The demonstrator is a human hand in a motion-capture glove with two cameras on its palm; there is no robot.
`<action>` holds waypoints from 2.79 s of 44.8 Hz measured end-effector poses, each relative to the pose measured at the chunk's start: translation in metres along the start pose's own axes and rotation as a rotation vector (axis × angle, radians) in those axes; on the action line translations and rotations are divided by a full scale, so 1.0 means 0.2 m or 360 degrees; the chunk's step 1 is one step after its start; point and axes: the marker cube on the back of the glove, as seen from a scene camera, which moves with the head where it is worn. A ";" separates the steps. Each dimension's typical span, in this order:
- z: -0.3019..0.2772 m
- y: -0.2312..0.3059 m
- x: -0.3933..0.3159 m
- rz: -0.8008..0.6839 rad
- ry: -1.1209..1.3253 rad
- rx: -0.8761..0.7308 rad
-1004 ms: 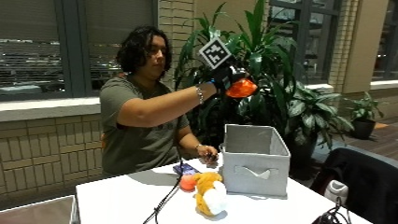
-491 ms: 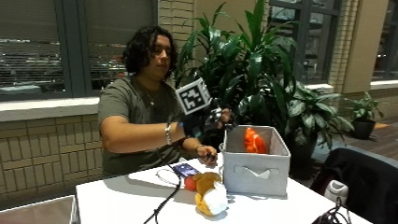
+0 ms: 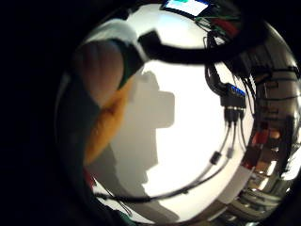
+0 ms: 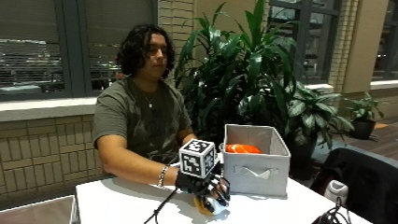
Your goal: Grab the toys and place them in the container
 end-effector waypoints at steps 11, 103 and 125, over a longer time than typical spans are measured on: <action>-0.07 0.00 0.06 0.0046 0.0111 0.0385; -0.59 0.50 -0.13 0.0183 0.0109 0.0621; -1.40 0.18 -0.93 -0.0151 -0.0226 0.0736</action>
